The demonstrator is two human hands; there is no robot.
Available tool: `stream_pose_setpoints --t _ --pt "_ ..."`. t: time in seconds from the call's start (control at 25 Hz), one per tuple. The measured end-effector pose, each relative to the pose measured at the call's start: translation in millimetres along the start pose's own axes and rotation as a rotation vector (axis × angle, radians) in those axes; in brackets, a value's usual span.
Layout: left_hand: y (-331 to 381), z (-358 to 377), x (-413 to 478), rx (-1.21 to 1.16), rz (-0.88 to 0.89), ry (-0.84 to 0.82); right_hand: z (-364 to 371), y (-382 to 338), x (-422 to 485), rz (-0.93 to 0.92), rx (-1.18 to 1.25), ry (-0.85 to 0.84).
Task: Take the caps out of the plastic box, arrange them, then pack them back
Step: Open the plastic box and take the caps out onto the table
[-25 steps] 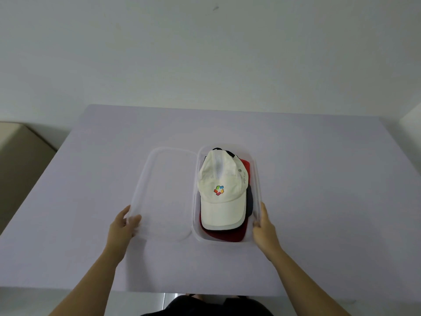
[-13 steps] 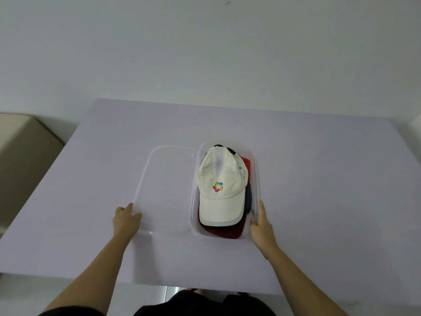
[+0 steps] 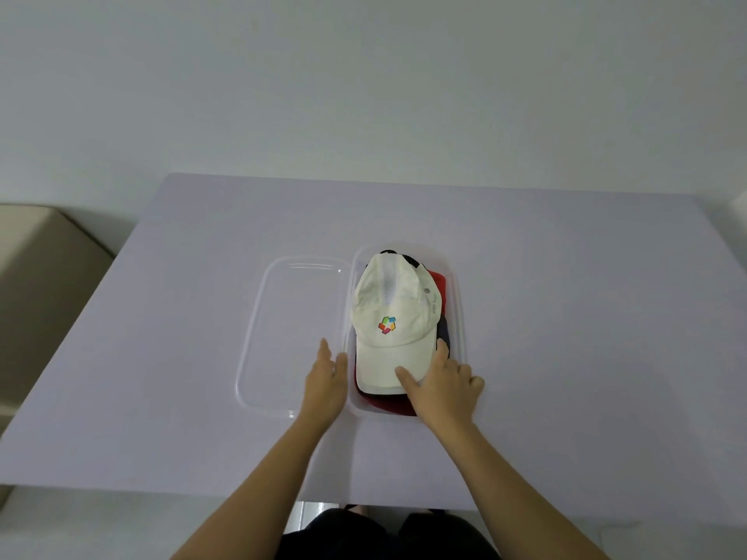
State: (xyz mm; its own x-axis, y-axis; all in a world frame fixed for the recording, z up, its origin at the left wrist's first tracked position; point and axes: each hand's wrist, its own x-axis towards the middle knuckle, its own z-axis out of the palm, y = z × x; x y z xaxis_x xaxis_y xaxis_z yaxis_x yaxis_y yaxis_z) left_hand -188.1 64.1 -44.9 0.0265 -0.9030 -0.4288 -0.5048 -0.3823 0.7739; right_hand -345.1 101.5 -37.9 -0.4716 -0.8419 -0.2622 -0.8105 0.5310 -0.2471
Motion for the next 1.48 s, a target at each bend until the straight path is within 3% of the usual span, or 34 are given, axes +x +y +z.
stream_pose_setpoints --t 0.12,0.2,0.32,0.4,0.48,0.6,0.72,0.88,1.04,1.32,1.48 --pt "1.4 16.9 -11.7 -0.058 -0.061 -0.048 -10.9 -3.2 5.3 0.045 0.292 -0.049" --pt "-1.4 22.3 -13.0 -0.055 -0.050 0.001 -20.6 -4.1 11.9 0.056 0.728 -0.183" --pt "-2.5 26.8 -11.9 -0.044 -0.043 0.046 -33.3 -0.9 21.3 0.253 1.460 -0.423" --pt "-2.6 28.8 -12.9 -0.038 -0.031 0.062 -42.5 8.6 26.2 0.270 1.744 -0.501" --pt "-3.7 30.9 -13.1 -0.023 -0.016 0.081 -54.1 21.7 35.8 0.177 1.945 -0.486" --pt "-8.6 36.1 -7.6 -0.019 -0.017 0.106 -78.6 52.4 67.5 0.020 2.109 -0.328" --pt "-15.4 39.8 -2.5 -0.004 -0.029 0.121 -94.1 86.7 106.7 0.077 2.130 -0.181" --pt "-22.4 40.0 1.1 0.007 -0.043 0.135 -88.9 122.5 154.2 0.459 2.126 -0.085" --pt "-20.8 40.8 0.8 -0.003 -0.060 0.142 -67.3 149.6 189.1 0.705 1.790 -0.058" --pt "-19.3 42.4 -1.6 -0.008 -0.043 0.169 -54.4 165.4 221.5 0.414 1.181 -0.093" --pt "-19.8 42.9 -1.7 0.036 -0.072 0.181 -58.3 151.1 234.5 0.390 0.726 -0.053"
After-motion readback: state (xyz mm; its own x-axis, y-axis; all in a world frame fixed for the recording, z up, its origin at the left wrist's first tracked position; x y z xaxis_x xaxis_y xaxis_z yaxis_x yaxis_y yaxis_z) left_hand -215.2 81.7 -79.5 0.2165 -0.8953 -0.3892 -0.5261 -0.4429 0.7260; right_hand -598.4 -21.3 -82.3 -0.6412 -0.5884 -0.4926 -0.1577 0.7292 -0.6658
